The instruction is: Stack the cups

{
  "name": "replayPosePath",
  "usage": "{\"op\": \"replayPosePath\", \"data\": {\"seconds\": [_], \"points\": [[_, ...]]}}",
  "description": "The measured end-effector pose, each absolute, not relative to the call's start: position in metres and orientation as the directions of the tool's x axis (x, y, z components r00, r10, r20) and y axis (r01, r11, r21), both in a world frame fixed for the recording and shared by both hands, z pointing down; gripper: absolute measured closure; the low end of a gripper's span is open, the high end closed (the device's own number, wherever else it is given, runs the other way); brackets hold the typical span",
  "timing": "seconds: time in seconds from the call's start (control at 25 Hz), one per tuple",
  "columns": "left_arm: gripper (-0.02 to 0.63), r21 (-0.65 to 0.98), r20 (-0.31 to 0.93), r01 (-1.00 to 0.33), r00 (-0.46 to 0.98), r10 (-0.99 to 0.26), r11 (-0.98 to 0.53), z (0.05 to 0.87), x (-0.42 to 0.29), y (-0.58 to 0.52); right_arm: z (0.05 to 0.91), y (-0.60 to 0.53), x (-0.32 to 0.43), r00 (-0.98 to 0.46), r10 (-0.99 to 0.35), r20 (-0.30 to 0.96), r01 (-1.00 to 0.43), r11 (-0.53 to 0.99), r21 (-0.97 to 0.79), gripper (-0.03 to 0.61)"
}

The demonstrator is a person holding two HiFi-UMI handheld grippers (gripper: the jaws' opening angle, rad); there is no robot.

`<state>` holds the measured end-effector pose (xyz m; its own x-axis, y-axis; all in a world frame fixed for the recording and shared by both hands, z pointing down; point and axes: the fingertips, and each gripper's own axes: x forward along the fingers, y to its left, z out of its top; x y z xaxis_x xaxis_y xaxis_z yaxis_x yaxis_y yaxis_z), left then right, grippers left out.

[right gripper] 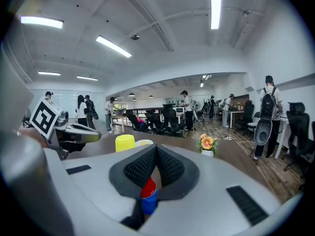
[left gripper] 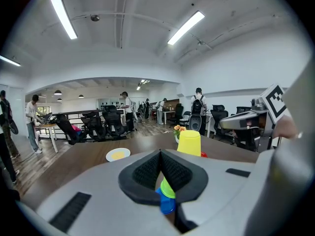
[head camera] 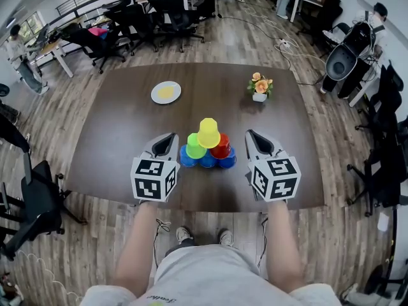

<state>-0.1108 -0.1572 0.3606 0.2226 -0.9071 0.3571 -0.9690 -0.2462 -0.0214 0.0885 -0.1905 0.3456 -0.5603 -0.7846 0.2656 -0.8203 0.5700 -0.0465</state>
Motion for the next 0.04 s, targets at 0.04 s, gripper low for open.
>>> {"op": "replayPosePath", "data": {"seconds": [0.04], "points": [[0.618,-0.021,0.357,-0.969,0.223,-0.907,-0.246,0.3609,-0.1119,-0.1578,0.3457,-0.1910,0.0874,-0.560,-0.784,0.265,-0.820,0.570,-0.047,0.575]]}}
